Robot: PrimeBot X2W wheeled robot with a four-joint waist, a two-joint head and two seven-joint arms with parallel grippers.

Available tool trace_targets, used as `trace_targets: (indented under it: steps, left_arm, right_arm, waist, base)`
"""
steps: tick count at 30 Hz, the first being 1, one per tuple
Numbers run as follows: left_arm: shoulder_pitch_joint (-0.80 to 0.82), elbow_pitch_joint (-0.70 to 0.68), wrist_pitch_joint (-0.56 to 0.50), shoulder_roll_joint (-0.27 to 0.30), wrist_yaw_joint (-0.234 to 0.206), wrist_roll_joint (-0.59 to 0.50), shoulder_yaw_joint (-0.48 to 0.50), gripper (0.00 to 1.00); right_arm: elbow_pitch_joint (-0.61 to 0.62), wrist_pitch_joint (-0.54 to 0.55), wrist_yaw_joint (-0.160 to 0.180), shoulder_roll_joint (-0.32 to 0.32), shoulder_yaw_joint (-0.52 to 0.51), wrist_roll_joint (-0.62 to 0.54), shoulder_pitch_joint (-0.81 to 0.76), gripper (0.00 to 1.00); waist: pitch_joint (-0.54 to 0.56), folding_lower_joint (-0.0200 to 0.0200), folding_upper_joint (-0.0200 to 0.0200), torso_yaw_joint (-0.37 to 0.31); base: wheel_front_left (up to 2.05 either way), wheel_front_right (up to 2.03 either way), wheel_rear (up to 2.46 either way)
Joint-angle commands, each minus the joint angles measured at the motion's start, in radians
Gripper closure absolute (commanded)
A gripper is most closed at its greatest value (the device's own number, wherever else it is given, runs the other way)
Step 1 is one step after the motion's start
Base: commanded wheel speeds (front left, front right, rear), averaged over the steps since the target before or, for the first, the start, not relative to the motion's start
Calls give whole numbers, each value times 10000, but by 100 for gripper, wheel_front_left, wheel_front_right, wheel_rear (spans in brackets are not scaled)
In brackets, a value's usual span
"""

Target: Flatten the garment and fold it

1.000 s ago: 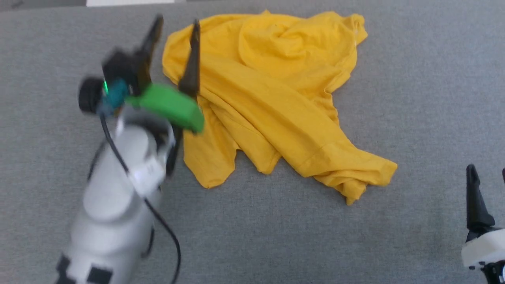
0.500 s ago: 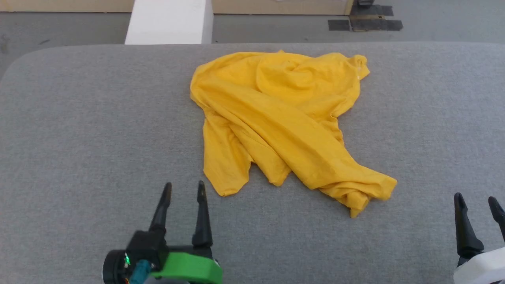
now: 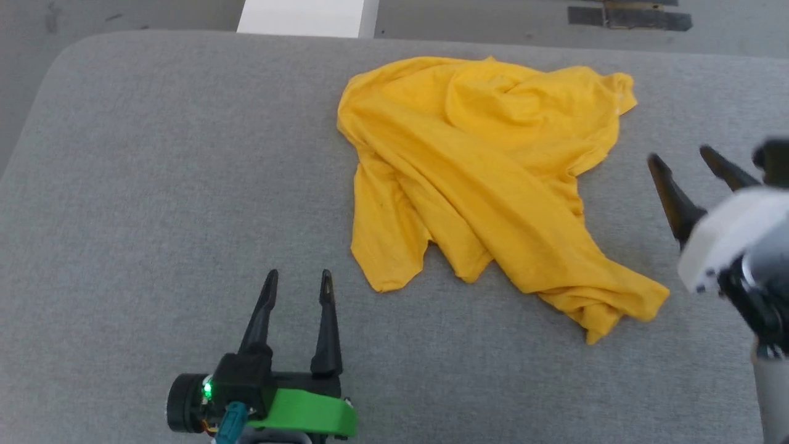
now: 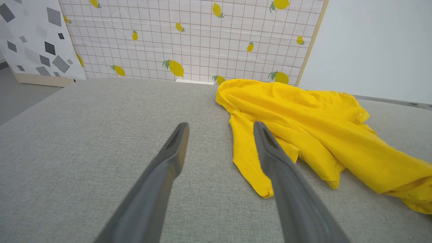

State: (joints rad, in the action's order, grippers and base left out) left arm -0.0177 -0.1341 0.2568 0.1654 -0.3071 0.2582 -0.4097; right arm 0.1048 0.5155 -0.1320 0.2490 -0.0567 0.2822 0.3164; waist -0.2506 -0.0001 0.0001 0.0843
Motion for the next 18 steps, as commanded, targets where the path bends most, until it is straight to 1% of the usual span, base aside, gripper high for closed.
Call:
trace_targets:
  steps: [1, 2, 5, 7, 10, 15, 16, 17, 18]
  left_arm:
    - [223, 67, 48, -109, 85, -170, -55, 0]
    - [334, 121, 48, -282, 172, -228, -98, 0]
    - [441, 162, 48, -440, 251, -294, -118, 0]
    - [493, 183, 48, -534, 296, -333, -124, 0]
    - [543, 226, 48, -652, 361, -390, -129, 0]
    - [588, 306, 49, -833, 462, -466, -135, 0]
    - [594, 334, 49, -865, 481, -479, -138, 0]
    - [601, 354, 49, -889, 498, -490, -143, 0]
    - [617, 383, 49, -918, 519, -504, -151, 0]
  right_arm:
    - [-387, 262, 13, 187, 234, 19, 558, 0]
    - [-1490, 1039, 13, 370, 547, -3, 1527, 0]
    - [-2630, 1840, 13, 335, 659, -63, 2242, 0]
    - [-3225, 2141, 13, 265, 662, -105, 2592, 0]
    - [-3874, 2331, 13, 141, 589, -349, 2913, 0]
    - [-4785, 2281, 13, -179, 324, -755, 3168, 0]
    - [-4982, 2251, 13, -276, 169, -826, 3190, 2]
    - [-5102, 2155, 13, -325, 61, -939, 3217, 64]
    - [-5222, 1999, 13, -338, 5, -1113, 3244, 100]
  waist:
    - [-407, 1, -1, 374]
    - [-700, 1, -1, 647]
    - [-998, 1, -1, 939]
    - [-1173, 1, -1, 1110]
    - [-1383, 1, -1, 1307]
    - [-1622, 1, -1, 1536]
    - [-1644, 1, -1, 1560]
    - [-1662, 1, -1, 1578]
    - [-1671, 1, -1, 1601]
  base:
    - [0, 0, 0]
    - [0, 0, 0]
    - [0, 0, 0]
    - [0, 0, 0]
    - [0, 0, 0]
    - [0, 0, 0]
    - [0, 0, 0]
    - [0, 0, 0]
    - [0, 0, 0]
